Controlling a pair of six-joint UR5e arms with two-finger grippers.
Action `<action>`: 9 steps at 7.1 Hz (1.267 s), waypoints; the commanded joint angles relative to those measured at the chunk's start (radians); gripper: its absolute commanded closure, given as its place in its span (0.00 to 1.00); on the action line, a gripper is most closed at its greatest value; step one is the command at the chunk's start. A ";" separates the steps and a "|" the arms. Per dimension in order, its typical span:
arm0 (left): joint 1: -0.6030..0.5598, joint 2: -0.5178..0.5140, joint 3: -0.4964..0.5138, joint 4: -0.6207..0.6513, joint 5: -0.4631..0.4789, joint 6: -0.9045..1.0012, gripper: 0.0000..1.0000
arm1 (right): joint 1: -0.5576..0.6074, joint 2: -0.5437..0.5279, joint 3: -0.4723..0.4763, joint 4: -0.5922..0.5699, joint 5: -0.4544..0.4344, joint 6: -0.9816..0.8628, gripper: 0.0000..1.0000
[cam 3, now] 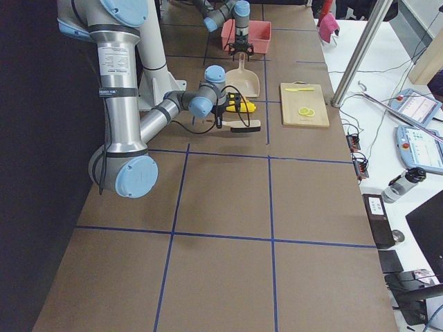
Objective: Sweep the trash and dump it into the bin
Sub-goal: 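Grasp the dustpan handle with the left gripper while the right grasps the brush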
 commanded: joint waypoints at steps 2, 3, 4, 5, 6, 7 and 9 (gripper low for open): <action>0.004 -0.012 0.034 -0.002 0.013 -0.001 0.21 | -0.013 0.001 0.000 0.000 -0.008 0.010 1.00; 0.005 -0.009 0.036 -0.001 0.013 -0.003 0.31 | -0.018 0.002 0.001 0.000 -0.009 0.032 1.00; 0.005 -0.009 0.036 0.001 0.014 -0.003 0.41 | -0.024 0.007 0.000 0.000 -0.009 0.040 1.00; 0.005 -0.004 0.031 -0.001 0.017 -0.001 0.62 | -0.025 0.013 0.000 0.000 -0.009 0.040 1.00; 0.010 -0.009 0.031 -0.001 0.019 0.000 0.74 | -0.027 0.013 0.000 0.000 -0.012 0.040 1.00; 0.010 -0.009 0.027 -0.001 0.019 0.002 0.82 | -0.033 0.013 0.000 0.000 -0.012 0.042 1.00; 0.010 -0.010 0.024 0.001 0.069 0.046 0.89 | -0.099 0.042 -0.002 0.000 -0.052 0.155 1.00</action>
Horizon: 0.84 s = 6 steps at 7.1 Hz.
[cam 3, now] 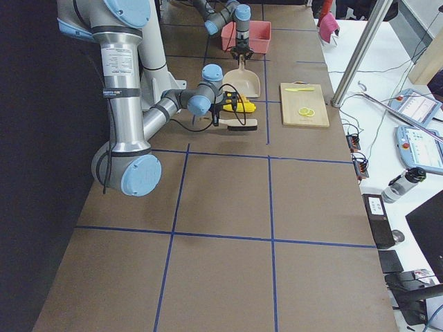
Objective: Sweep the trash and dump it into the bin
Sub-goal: 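Sweep the ginger, potato and corn into the dustpan with the right gripper's brush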
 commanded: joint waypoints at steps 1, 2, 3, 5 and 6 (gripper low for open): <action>0.000 -0.003 -0.010 -0.001 0.093 0.043 0.90 | -0.072 0.027 0.003 0.000 -0.043 0.111 1.00; 0.000 -0.003 -0.013 0.000 0.098 0.058 0.91 | -0.095 0.046 0.000 -0.001 -0.043 0.151 1.00; 0.000 -0.003 -0.013 0.001 0.097 0.058 0.91 | -0.114 0.055 -0.005 -0.011 -0.037 0.173 1.00; 0.002 -0.010 -0.011 0.001 0.098 0.057 0.91 | -0.143 0.127 -0.014 -0.105 -0.022 0.175 1.00; 0.002 -0.018 -0.007 0.002 0.098 0.057 0.91 | -0.146 0.138 -0.020 -0.118 -0.009 0.175 1.00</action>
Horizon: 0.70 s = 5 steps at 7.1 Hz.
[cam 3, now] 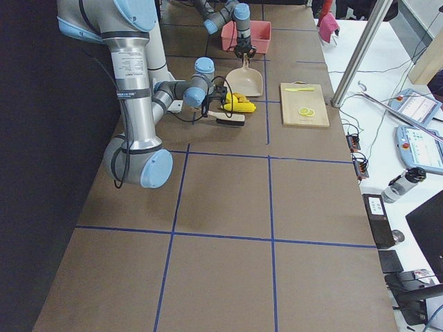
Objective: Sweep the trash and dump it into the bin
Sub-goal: 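Sweep the ginger, potato and corn into the dustpan with the right gripper's brush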
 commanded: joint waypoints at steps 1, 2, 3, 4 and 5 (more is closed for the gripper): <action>0.002 -0.022 0.013 0.003 -0.001 0.000 0.91 | -0.025 0.029 -0.014 -0.034 0.013 0.002 1.00; 0.003 -0.028 0.019 0.004 -0.001 0.000 0.91 | -0.030 0.047 -0.028 -0.034 0.013 0.000 1.00; 0.008 -0.029 0.019 0.007 -0.001 -0.002 0.91 | -0.030 0.085 -0.068 -0.034 0.013 0.002 1.00; 0.016 -0.036 0.022 0.009 -0.001 -0.008 0.91 | -0.031 0.111 -0.085 -0.038 0.012 0.002 1.00; 0.022 -0.049 0.024 0.013 0.000 -0.014 0.91 | -0.031 0.117 -0.086 -0.034 0.010 0.000 1.00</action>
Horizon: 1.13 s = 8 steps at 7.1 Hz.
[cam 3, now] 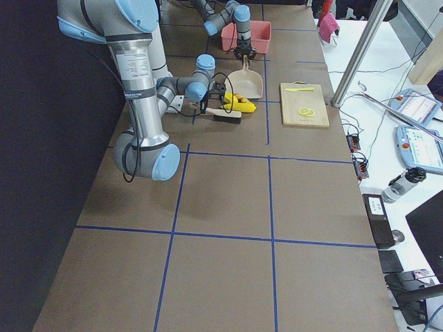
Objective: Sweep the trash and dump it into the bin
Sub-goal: 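Sweep the ginger, potato and corn into the dustpan with the right gripper's brush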
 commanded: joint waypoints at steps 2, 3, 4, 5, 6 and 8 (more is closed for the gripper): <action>0.031 -0.056 0.004 0.041 0.030 -0.045 0.91 | -0.001 0.092 -0.058 0.002 -0.003 0.000 1.00; 0.043 -0.079 0.019 0.046 0.033 -0.067 0.91 | -0.003 0.124 -0.078 0.000 -0.003 0.002 1.00; 0.046 -0.106 0.048 0.046 0.033 -0.090 0.91 | -0.004 0.135 -0.086 0.008 -0.005 0.002 1.00; 0.064 -0.136 0.076 0.044 0.035 -0.117 0.91 | -0.006 0.144 -0.092 0.010 -0.005 0.002 1.00; 0.066 -0.156 0.091 0.046 0.035 -0.130 0.91 | -0.004 0.161 -0.104 0.010 -0.005 0.000 1.00; 0.068 -0.157 0.095 0.044 0.035 -0.130 0.91 | -0.004 0.184 -0.110 0.010 -0.006 0.000 1.00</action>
